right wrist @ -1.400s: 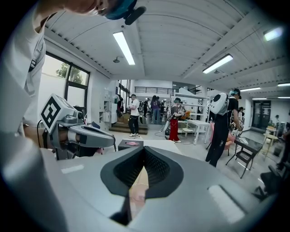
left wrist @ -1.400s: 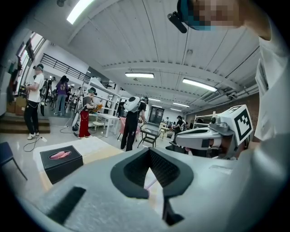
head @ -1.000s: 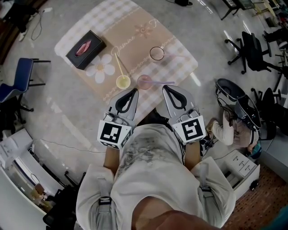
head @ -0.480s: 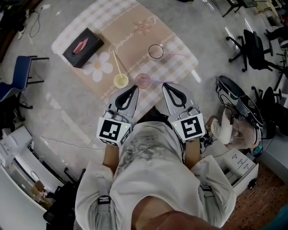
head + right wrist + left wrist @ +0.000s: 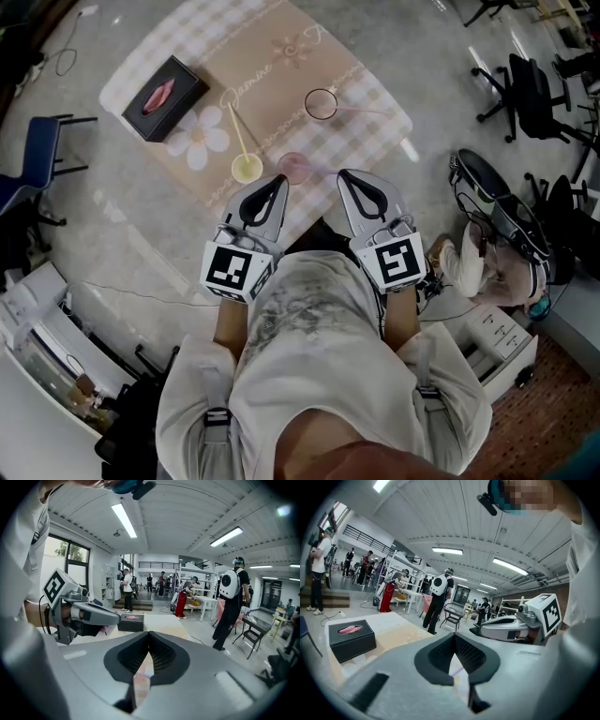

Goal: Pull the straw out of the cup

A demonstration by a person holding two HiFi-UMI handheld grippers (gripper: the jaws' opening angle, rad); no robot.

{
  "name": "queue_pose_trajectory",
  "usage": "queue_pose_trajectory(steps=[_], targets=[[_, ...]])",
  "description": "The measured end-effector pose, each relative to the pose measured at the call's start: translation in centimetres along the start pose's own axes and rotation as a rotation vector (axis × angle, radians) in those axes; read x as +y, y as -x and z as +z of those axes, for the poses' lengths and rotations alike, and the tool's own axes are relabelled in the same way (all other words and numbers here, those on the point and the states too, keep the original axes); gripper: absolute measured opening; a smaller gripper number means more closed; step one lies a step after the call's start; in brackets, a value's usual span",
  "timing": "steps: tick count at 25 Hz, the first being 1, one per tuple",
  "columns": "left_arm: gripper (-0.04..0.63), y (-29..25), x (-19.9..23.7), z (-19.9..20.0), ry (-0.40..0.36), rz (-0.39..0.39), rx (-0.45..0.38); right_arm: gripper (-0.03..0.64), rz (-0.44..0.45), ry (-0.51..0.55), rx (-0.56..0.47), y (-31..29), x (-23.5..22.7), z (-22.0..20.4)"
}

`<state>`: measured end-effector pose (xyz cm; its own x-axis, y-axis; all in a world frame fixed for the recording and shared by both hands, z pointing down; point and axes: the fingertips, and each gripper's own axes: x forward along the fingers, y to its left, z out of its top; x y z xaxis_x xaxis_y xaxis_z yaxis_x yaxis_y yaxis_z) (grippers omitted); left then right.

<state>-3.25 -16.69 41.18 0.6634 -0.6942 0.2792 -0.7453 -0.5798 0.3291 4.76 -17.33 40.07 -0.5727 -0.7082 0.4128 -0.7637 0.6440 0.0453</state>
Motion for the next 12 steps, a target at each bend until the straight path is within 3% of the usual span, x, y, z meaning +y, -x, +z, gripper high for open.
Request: queue_pose_trajectory(steps=[12], targets=[[0.005, -2.0, 0.3, -1.3, 0.029, -0.009, 0.035, 0.013, 0.014, -0.002, 0.043, -0.9, -1.0, -1.7]])
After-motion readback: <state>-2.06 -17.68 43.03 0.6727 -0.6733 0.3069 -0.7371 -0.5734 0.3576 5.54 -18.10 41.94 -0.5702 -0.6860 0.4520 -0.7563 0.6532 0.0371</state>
